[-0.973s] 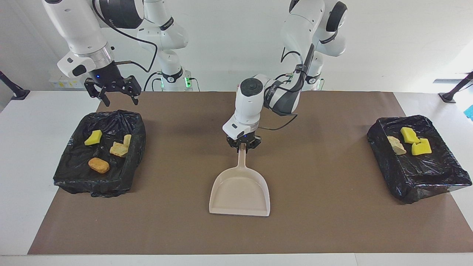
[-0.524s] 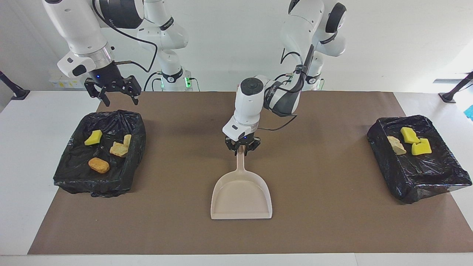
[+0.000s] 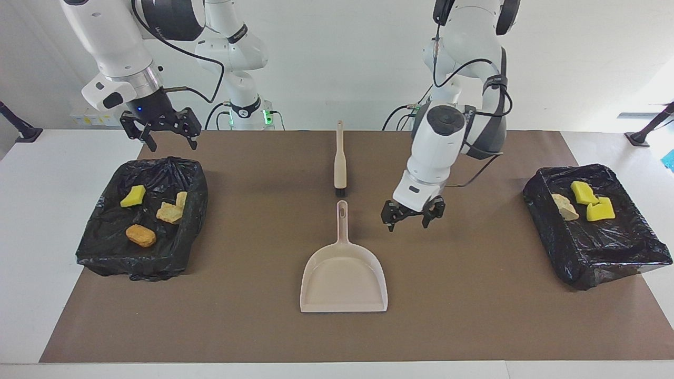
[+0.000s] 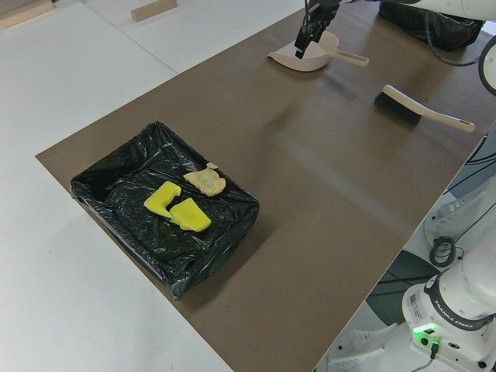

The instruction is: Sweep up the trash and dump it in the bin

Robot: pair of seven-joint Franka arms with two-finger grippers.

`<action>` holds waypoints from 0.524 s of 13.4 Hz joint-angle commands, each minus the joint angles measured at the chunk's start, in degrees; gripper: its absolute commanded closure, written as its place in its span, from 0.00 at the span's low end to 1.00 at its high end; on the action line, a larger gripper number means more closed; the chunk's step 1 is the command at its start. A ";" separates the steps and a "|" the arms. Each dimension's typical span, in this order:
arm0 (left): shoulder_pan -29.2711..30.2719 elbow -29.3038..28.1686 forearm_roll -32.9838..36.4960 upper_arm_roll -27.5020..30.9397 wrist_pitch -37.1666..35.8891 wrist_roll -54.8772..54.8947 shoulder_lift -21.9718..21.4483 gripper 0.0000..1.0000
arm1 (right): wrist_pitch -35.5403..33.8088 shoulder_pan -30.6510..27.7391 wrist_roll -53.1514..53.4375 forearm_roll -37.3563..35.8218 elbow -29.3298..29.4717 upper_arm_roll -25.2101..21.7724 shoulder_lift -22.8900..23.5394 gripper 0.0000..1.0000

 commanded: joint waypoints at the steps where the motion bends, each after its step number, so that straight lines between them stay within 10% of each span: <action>1: 5.49 0.54 -0.40 -0.70 -4.83 7.94 -3.05 0.00 | 0.34 -0.77 -0.64 0.19 -0.60 0.52 -0.42 0.00; 7: 15.96 -1.65 -1.99 -0.53 -14.58 26.84 -11.57 0.00 | 0.34 -0.77 -0.64 0.19 -0.60 0.52 -0.42 0.00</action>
